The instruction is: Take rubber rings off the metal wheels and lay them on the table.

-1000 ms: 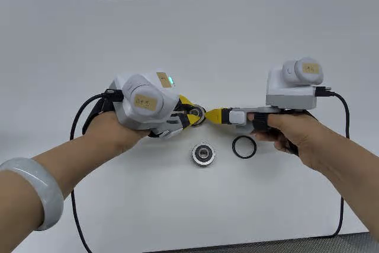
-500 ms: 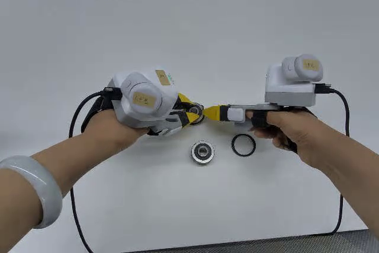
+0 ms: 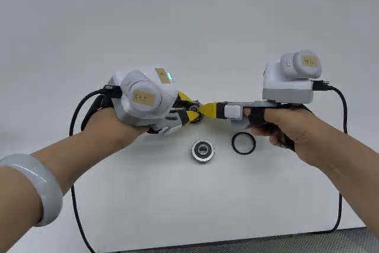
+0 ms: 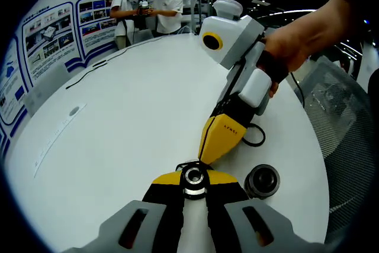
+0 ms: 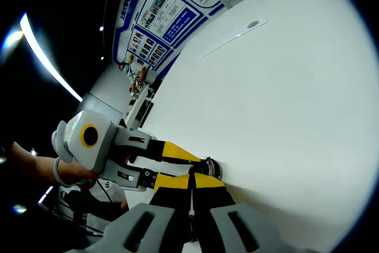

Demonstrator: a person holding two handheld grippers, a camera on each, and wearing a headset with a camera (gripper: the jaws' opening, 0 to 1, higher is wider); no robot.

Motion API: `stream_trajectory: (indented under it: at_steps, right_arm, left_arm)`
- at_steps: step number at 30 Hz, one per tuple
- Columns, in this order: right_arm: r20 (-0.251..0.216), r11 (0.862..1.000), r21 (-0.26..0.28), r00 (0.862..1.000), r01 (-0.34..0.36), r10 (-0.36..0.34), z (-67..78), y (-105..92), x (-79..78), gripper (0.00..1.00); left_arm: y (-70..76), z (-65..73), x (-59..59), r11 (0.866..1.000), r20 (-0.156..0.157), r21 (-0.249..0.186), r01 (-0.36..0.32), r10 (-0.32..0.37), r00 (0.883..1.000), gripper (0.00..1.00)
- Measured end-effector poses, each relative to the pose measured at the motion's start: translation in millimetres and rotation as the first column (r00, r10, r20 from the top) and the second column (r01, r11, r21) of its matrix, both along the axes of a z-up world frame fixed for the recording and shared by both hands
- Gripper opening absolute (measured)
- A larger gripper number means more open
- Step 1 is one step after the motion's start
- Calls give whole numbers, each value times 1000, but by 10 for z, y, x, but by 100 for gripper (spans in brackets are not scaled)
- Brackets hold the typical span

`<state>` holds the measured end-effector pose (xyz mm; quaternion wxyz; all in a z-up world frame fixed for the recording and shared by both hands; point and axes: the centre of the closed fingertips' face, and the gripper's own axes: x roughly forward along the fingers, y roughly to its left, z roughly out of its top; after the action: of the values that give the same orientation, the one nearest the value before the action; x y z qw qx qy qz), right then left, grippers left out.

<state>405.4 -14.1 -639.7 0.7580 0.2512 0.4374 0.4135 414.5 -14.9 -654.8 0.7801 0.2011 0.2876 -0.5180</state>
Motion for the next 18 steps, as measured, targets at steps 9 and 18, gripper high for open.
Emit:
stream_trajectory:
  at_steps: [9, 18]
  right_arm:
    - [-1, 1000, 20, 1000, -3, 3, 39, 33, -28, 1]
    - [-9, 1000, 0, 1000, 21, -21, -39, -9, 9, 2]
  left_arm:
    - [-3, 0, 3, 1000, 1, 1, 8, -8, 1000, 13]
    - [3, 61, 9, 999, 33, -27, 24, -23, 999, 16]
